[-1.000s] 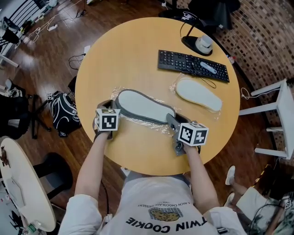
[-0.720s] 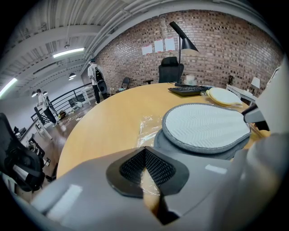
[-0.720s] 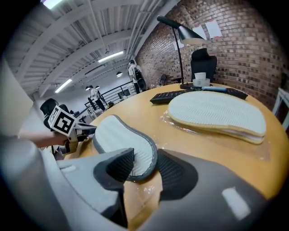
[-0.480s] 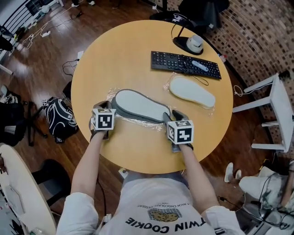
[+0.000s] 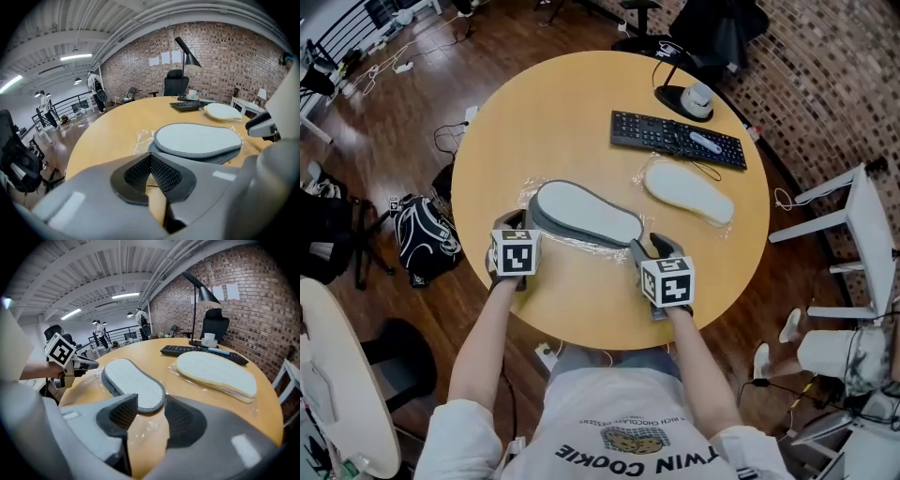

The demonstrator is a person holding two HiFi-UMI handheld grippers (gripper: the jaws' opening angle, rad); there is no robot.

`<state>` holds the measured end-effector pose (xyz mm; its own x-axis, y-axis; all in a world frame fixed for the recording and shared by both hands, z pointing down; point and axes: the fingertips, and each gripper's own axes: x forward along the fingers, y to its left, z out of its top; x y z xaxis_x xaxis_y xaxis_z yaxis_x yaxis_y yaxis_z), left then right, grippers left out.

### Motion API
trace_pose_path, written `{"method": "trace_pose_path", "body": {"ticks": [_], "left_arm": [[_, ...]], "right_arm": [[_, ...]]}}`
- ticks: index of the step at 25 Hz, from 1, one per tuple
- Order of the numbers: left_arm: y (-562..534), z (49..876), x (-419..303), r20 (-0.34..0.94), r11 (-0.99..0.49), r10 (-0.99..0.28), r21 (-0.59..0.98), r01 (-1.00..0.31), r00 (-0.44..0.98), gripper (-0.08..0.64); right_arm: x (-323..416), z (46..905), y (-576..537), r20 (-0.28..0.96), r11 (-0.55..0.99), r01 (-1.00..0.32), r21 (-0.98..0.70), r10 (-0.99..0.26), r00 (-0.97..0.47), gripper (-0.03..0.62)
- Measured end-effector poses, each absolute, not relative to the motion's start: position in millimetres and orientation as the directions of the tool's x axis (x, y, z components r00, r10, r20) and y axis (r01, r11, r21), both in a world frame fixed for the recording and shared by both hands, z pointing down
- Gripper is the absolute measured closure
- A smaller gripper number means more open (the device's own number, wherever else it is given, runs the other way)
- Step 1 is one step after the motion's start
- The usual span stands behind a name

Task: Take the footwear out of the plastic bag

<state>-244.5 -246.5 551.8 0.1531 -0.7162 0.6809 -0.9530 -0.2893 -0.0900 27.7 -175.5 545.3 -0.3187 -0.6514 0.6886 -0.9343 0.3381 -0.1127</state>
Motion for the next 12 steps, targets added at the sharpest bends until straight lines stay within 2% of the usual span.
{"method": "trace_pose_path", "body": {"ticks": [7,12], "left_arm": [[-186.8,522.9,-201.5,0.628,-0.236,-0.762,-0.042,-0.971,0.158,0.554],[-131.7,509.7,-133.3,0.593,-0.196,-0.791,-0.015,-0.981,0.148,0.554]], "right_arm": [[23.4,537.4,-144.4,0.646,0.447,-0.885,-0.13,-0.639,-0.418,0.428],[55.8,529.0,-111.2,0.603,0.5,-0.854,-0.141,-0.641,-0.475,0.453]]}}
